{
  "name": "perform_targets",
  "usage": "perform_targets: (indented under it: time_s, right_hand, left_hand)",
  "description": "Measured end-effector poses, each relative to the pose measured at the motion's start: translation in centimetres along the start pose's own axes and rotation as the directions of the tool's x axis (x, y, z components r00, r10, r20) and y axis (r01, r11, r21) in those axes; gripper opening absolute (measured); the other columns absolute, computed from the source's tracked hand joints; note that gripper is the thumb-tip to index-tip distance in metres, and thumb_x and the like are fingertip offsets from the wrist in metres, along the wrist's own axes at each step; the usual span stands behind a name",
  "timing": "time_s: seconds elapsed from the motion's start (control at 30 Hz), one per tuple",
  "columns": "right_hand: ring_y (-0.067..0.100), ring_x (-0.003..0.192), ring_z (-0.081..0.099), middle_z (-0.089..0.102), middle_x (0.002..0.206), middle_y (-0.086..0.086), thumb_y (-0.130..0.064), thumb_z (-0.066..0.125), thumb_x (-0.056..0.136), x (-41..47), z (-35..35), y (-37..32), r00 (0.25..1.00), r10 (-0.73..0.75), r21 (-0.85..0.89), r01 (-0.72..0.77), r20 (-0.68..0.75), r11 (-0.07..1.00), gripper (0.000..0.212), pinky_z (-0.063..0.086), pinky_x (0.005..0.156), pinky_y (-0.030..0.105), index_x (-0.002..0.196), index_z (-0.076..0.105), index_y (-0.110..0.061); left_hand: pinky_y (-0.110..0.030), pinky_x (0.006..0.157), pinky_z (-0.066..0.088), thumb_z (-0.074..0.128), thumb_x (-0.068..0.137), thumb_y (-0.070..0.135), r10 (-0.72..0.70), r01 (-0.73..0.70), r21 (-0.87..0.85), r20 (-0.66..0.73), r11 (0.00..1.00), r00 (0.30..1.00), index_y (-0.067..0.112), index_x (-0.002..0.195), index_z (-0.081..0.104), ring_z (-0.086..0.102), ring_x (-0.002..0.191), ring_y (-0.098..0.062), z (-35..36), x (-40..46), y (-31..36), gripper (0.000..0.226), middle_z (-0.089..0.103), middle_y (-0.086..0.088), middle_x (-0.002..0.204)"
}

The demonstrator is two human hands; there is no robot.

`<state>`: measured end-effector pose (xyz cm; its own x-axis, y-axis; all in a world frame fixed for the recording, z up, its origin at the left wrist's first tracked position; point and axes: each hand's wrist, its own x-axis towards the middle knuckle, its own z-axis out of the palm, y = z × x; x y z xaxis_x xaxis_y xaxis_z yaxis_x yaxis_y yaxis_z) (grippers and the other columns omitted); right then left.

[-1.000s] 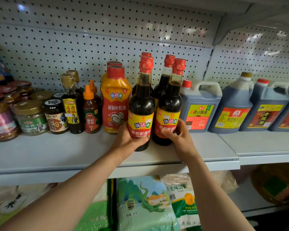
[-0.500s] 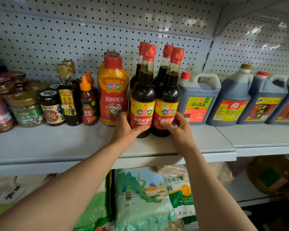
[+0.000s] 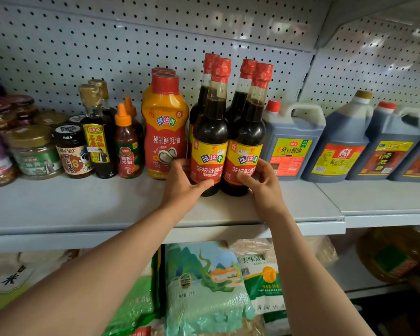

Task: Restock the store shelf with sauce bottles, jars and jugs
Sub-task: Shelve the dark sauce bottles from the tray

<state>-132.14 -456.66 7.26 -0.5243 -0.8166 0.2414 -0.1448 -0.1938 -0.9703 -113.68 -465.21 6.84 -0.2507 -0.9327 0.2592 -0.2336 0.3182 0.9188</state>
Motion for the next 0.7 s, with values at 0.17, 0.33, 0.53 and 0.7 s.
perform_targets:
  time_s: [0.17,0.33,0.53,0.7]
  right_hand:
    - [0.010,0.112,0.067,0.069,0.123,0.000,-0.026,0.083,0.081,0.5,0.4,0.4,0.999,-0.024,-0.058,0.022,-0.026,0.998,0.063,0.052,0.103,0.045,0.134,0.052,-0.016]
    - [0.010,0.110,0.068,0.070,0.121,0.002,-0.018,0.080,0.084,1.1,0.8,0.8,0.996,-0.039,-0.074,0.033,-0.075,0.997,0.053,0.053,0.102,0.042,0.130,0.054,-0.011]
    - [-0.003,0.105,0.066,0.072,0.117,-0.011,-0.034,0.079,0.085,1.1,2.0,0.3,0.984,-0.093,-0.244,0.054,-0.152,0.968,0.053,0.054,0.093,0.022,0.133,0.061,-0.021]
    - [-0.014,0.092,0.064,0.070,0.097,-0.027,-0.041,0.077,0.086,1.6,2.8,0.2,0.975,-0.111,-0.376,0.030,-0.194,0.926,0.037,0.052,0.088,0.015,0.120,0.068,-0.030]
  left_hand:
    - [-0.027,0.081,0.049,0.086,0.069,0.038,0.036,-0.033,0.039,-0.096,0.999,0.995,0.024,0.117,0.050,0.058,0.106,-0.018,0.7,0.7,-0.5,0.062,0.058,-0.001,0.119]
    - [-0.031,0.079,0.046,0.087,0.068,0.036,0.024,-0.009,0.069,-0.219,0.998,0.976,0.019,0.117,0.056,0.057,0.100,-0.020,1.9,1.5,-0.6,0.060,0.059,-0.005,0.114]
    - [-0.041,0.076,0.053,0.090,0.065,0.041,-0.080,0.103,0.046,-0.348,0.994,0.934,0.013,0.100,0.042,0.062,0.090,-0.027,2.5,2.0,-0.2,0.066,0.062,-0.008,0.103]
    - [-0.045,0.082,0.052,0.084,0.071,0.044,-0.120,0.157,0.079,-0.355,0.984,0.927,0.003,0.116,0.049,0.062,0.100,-0.032,2.7,2.4,0.3,0.071,0.064,-0.012,0.109]
